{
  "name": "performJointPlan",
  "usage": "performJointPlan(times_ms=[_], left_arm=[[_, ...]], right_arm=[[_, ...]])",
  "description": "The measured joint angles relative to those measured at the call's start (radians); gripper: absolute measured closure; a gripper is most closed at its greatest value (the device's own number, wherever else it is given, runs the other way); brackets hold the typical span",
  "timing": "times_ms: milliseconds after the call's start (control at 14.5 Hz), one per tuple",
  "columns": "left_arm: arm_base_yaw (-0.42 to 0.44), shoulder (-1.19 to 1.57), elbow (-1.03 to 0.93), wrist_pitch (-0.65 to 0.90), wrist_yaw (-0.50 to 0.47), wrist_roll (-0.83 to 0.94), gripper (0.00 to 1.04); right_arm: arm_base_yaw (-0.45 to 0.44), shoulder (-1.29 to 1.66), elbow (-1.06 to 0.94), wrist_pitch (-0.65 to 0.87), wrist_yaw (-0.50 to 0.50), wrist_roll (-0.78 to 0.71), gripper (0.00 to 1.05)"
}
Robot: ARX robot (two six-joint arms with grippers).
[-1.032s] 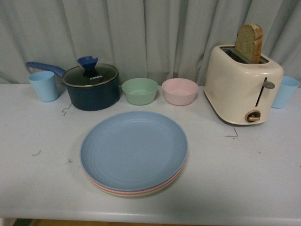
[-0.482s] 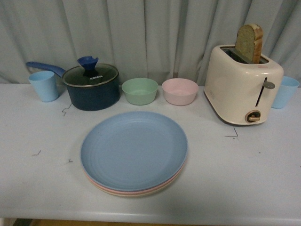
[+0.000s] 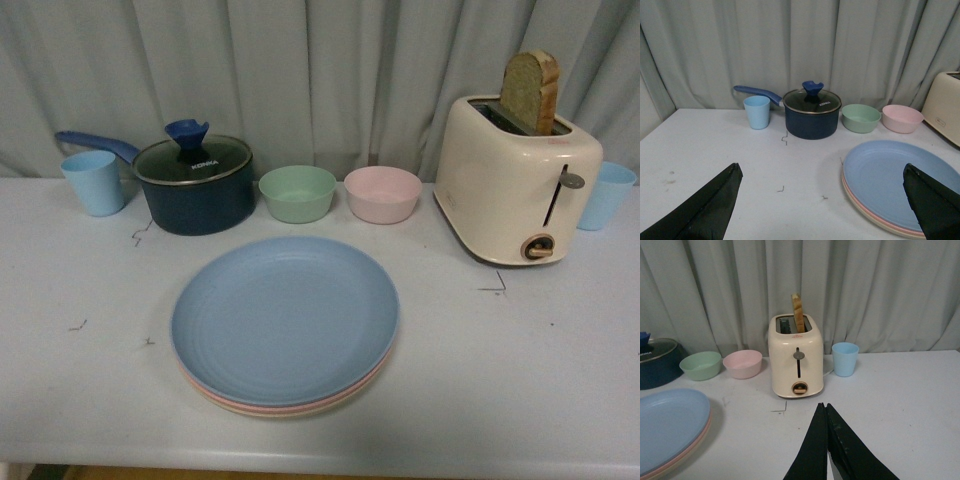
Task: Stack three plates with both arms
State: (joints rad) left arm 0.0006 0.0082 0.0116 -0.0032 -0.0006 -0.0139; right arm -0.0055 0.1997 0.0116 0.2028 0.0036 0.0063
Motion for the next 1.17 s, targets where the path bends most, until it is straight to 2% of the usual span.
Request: performJointPlan(times_ms=[138, 206, 413, 963, 1170], left_arm=[[0.000, 0.000, 0.000, 0.000, 0.000, 0.000, 0.07], [0.000, 0.000, 0.000, 0.000, 0.000, 0.000, 0.07], [0.000, 0.000, 0.000, 0.000, 0.000, 0.000, 0.07], [0.000, 0.000, 0.000, 0.000, 0.000, 0.000, 0.07], [0.000, 0.000, 0.000, 0.000, 0.000, 0.000, 0.07]], right_arm=[[0.000, -0.031, 0.000, -0.034, 0.000, 0.000, 1.03], [0.000, -0.126, 0.000, -0.183, -0.004, 0.000, 1.03], [0.000, -0.194, 0.000, -0.210, -0.003, 0.000, 1.03], [0.000, -0.196, 0.000, -0.206, -0.003, -0.001, 0.05], [0.000, -0.196, 0.000, -0.206, -0.003, -0.001, 0.06]])
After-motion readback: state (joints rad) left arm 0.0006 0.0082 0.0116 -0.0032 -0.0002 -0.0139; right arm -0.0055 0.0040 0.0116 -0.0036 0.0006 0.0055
